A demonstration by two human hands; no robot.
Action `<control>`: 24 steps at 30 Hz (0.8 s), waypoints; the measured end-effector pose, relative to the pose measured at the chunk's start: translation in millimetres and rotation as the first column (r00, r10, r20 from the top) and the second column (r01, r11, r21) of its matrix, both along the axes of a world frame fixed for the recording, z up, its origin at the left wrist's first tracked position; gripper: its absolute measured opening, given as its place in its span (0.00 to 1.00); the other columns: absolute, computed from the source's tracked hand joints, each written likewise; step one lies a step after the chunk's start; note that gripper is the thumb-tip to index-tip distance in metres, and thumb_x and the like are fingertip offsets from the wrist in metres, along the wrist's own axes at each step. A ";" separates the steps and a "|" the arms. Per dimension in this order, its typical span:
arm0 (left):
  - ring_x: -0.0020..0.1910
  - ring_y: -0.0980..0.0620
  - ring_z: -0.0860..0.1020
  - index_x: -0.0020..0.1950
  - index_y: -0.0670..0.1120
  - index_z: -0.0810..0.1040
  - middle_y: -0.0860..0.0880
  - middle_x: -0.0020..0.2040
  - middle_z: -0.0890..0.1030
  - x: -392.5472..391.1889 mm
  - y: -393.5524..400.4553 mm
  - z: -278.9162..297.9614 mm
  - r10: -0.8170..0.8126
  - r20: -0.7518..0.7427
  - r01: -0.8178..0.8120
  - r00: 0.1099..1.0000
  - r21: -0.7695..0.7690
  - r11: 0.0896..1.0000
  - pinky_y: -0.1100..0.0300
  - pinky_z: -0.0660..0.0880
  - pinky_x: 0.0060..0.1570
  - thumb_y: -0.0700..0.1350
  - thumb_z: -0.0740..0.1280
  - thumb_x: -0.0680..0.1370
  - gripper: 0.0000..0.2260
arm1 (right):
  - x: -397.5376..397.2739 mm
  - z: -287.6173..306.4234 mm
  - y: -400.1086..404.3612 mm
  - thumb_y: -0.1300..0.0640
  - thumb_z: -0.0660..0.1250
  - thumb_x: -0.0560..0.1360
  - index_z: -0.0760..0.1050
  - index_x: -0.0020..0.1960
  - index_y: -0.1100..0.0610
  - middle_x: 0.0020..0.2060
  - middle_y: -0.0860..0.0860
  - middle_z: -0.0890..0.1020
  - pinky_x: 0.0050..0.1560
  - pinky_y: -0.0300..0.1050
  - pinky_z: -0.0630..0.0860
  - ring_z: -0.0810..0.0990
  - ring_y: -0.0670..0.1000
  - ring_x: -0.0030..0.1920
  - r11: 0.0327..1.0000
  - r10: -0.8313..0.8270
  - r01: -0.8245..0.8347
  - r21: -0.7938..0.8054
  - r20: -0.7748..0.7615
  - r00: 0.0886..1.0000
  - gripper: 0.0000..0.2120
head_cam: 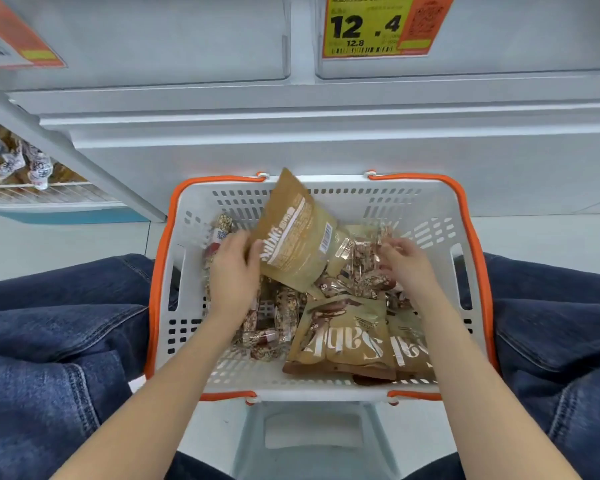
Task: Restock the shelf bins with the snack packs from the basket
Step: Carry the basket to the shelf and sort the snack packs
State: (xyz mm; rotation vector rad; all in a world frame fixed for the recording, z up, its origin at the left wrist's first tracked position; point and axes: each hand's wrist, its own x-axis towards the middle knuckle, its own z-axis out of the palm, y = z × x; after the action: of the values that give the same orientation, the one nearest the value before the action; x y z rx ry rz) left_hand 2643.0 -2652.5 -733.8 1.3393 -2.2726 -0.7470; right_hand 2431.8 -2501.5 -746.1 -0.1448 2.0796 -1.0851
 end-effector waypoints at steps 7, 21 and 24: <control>0.36 0.50 0.70 0.41 0.41 0.72 0.48 0.36 0.73 20.3 -12.9 -5.1 0.051 0.048 -0.052 0.998 0.025 0.998 0.59 0.60 0.34 0.42 0.62 0.80 0.09 | 20.6 -46.4 -0.6 0.60 0.69 0.75 0.70 0.66 0.60 0.58 0.55 0.77 0.54 0.48 0.74 0.76 0.54 0.57 0.919 0.352 -0.305 0.251 -0.167 0.921 0.21; 0.37 0.51 0.72 0.44 0.42 0.73 0.48 0.39 0.75 13.3 -12.4 1.9 0.006 0.058 -0.007 0.998 0.008 1.000 0.63 0.64 0.31 0.43 0.62 0.80 0.06 | 24.4 -73.5 -16.9 0.46 0.74 0.70 0.69 0.68 0.54 0.61 0.53 0.77 0.56 0.48 0.72 0.74 0.57 0.62 0.845 0.459 -0.409 0.345 -0.075 0.885 0.31; 0.40 0.50 0.77 0.53 0.44 0.74 0.48 0.45 0.79 13.4 -13.4 0.0 0.008 0.055 -0.010 0.998 0.038 0.999 0.55 0.74 0.35 0.44 0.61 0.80 0.06 | 32.8 -75.5 -18.0 0.46 0.74 0.69 0.71 0.62 0.54 0.55 0.54 0.77 0.52 0.52 0.75 0.74 0.58 0.58 0.793 0.545 -0.443 0.418 -0.160 0.823 0.26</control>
State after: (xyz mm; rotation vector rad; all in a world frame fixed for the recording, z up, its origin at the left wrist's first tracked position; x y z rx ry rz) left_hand 2656.4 -2665.9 -733.8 1.4034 -2.3043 -0.7636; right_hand 2464.6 -2519.5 -821.6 -0.6558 2.2595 -0.3564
